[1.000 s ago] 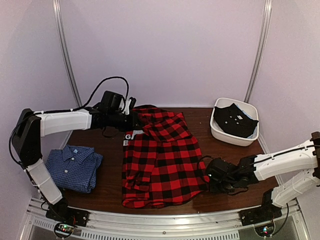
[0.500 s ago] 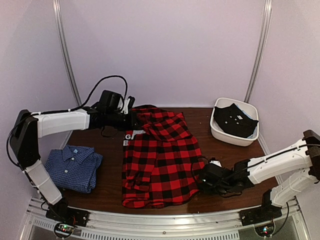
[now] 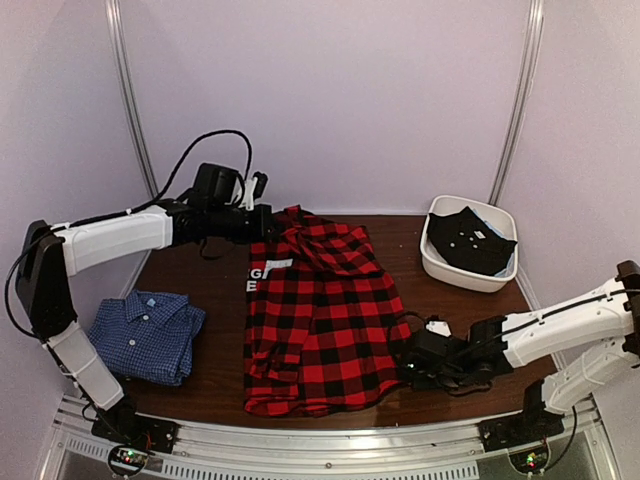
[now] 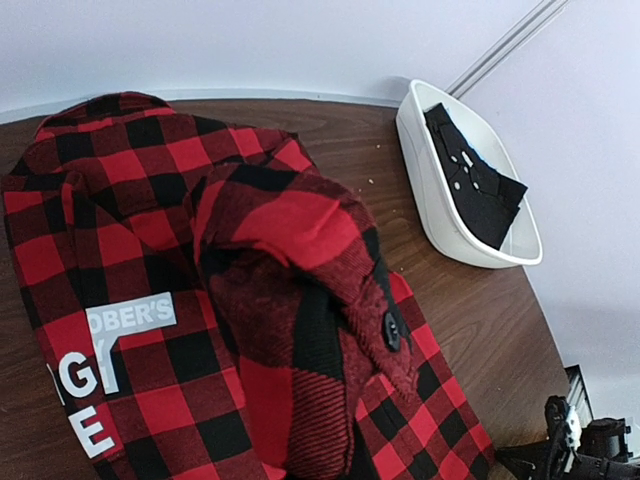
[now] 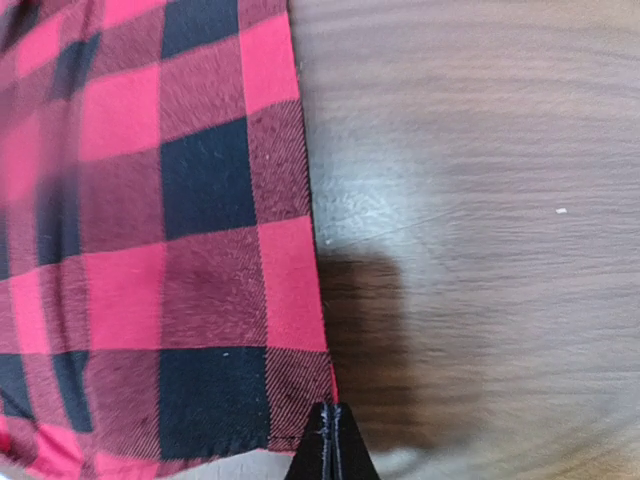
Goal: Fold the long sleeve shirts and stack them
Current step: Pick up the corner of the shirt from the center of the board, then fold the corner of the shirt at the center of the board.
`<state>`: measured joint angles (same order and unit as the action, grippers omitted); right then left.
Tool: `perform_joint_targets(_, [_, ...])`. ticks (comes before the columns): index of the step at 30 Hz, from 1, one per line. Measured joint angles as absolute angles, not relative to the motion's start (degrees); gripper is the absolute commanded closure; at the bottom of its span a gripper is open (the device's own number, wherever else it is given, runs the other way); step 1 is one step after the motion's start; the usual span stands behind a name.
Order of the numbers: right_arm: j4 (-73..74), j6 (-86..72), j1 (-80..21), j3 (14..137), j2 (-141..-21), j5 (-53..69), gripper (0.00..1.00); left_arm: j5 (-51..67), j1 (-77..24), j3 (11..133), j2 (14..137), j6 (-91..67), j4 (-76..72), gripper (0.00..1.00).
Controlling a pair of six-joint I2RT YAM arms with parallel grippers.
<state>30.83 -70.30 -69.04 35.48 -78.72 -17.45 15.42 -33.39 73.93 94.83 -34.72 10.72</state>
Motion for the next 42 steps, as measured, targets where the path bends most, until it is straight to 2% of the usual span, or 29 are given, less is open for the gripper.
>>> perform_joint_targets(6, [35.11, -69.6, -69.04, 35.57, -70.52, -18.2, 1.0, 13.78, -33.39, 76.95, 95.0, -34.06, 11.27, 1.0])
perform_joint_targets(14, [37.06, -63.83, -69.08, 41.15, -70.98, -17.87, 1.0, 11.57, -31.99, 83.46, 97.34, -33.89, 11.25, 1.0])
perform_joint_targets(24, [29.12, -51.99, -69.14, 52.27, -83.94, -11.29, 1.0, 9.85, -26.04, 85.25, 97.97, -33.23, 11.57, 1.0])
perform_joint_targets(34, [18.06, -44.58, -69.19, 54.52, -95.79, 1.83, 1.0, 8.67, -20.18, 85.25, 97.82, -31.99, 11.77, 1.0])
perform_joint_targets(42, [14.37, -42.57, -68.6, 55.27, -98.06, 6.7, 1.0, 8.51, -17.54, 87.33, 97.43, -29.82, 14.02, 1.0])
